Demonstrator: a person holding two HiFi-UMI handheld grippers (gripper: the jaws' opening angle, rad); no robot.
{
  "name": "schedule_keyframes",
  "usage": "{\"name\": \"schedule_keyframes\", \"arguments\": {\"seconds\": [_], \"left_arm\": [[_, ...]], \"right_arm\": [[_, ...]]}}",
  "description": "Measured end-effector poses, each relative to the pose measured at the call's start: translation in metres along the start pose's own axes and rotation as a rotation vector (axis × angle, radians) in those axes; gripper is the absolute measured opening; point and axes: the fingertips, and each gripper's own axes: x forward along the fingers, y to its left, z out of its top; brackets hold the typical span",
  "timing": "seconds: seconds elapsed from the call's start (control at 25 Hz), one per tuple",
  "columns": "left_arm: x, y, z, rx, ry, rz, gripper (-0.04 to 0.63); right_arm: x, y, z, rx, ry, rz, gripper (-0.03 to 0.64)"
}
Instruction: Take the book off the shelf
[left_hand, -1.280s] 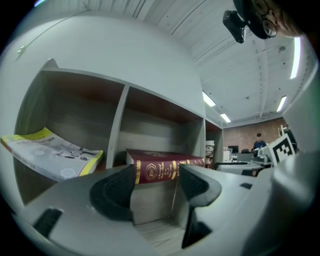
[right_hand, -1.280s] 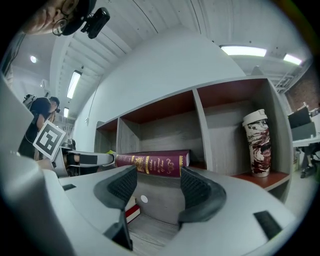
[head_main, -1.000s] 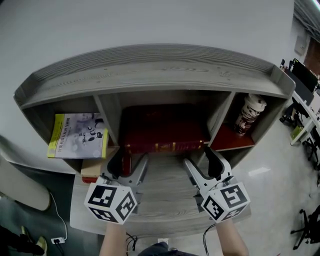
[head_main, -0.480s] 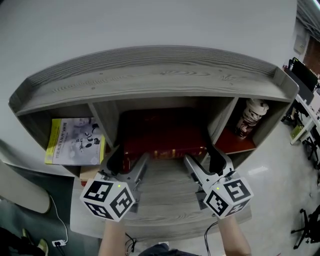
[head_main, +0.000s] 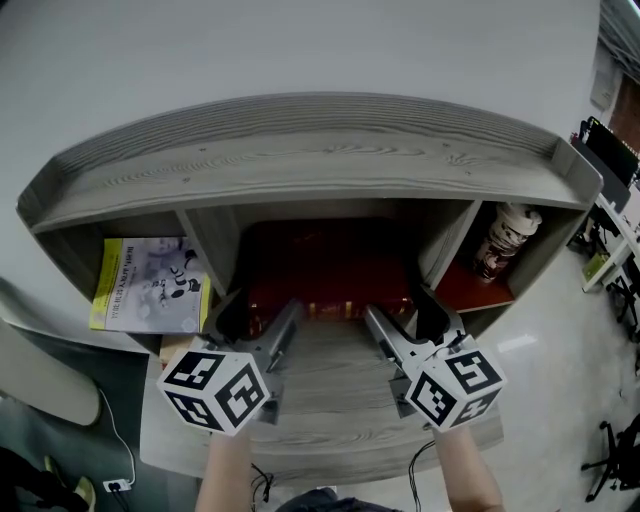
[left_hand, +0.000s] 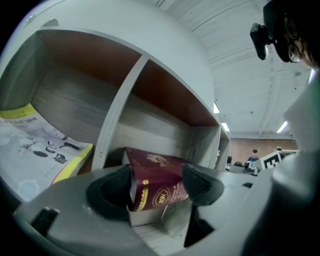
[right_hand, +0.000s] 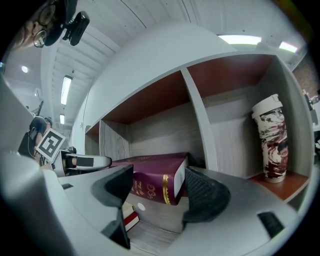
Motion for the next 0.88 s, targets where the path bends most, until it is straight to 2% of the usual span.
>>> {"name": "schedule_keyframes", "arguments": {"seconds": [0.2, 0.88], "left_arm": [[0.0034, 0.0012, -0.0007, -0.021, 0.011, 0.017, 0.296], [-0.001, -0.0016, -0.0012, -0.004, 0.004, 0.024, 0.296]], "right_arm": [[0.0037, 0.0011, -0.0005, -0.009, 0.014, 0.007, 0.311], [0.0006, 0.0063, 0.0013, -0.007, -0.005, -0.01, 0.308]]}}
